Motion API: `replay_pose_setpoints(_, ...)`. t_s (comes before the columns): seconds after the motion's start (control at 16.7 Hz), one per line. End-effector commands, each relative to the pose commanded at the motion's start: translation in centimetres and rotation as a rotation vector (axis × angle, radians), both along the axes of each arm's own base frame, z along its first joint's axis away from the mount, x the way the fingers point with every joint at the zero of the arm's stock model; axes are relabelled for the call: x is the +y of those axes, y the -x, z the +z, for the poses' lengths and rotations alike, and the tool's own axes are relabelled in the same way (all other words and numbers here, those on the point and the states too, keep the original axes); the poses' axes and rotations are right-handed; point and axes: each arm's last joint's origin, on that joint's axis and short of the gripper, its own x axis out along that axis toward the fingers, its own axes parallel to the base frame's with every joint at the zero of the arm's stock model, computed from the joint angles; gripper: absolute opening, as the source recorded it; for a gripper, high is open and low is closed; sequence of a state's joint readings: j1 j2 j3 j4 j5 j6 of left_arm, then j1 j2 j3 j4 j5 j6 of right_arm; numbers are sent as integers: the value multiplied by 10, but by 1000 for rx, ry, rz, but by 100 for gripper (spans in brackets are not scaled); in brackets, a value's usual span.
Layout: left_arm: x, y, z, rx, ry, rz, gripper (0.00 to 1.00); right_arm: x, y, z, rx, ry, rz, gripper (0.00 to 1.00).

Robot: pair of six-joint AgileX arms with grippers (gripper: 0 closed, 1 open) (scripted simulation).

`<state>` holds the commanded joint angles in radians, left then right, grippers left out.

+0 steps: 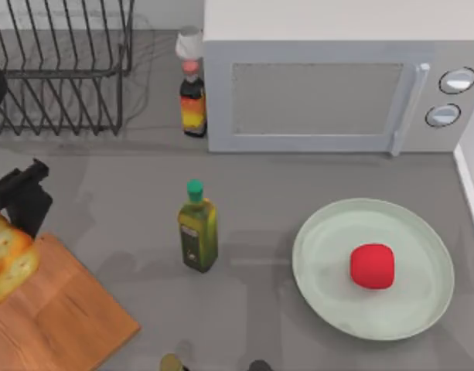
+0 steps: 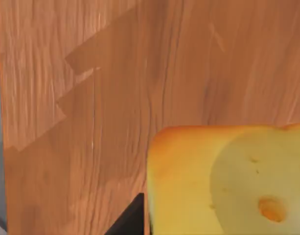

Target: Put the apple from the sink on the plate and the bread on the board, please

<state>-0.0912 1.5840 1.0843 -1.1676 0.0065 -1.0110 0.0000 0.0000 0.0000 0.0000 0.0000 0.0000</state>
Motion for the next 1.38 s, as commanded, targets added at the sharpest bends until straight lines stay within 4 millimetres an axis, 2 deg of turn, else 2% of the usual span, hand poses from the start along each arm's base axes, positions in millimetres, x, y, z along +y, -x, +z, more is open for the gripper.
replay_pose_setpoints(0.24, 10, 27, -8, -25, 40, 376, 0, 0, 0, 0, 0, 0, 0, 100)
replay_pose_setpoints(0.48, 15, 42, -14, -34, 72, 576, 0, 0, 0, 0, 0, 0, 0, 100)
replay_pose_setpoints(0.96, 15, 44, -17, -35, 75, 597, 0, 0, 0, 0, 0, 0, 0, 100)
replay_pose_setpoints(1.38, 12, 43, -46, -51, 82, 601, 0, 0, 0, 0, 0, 0, 0, 100)
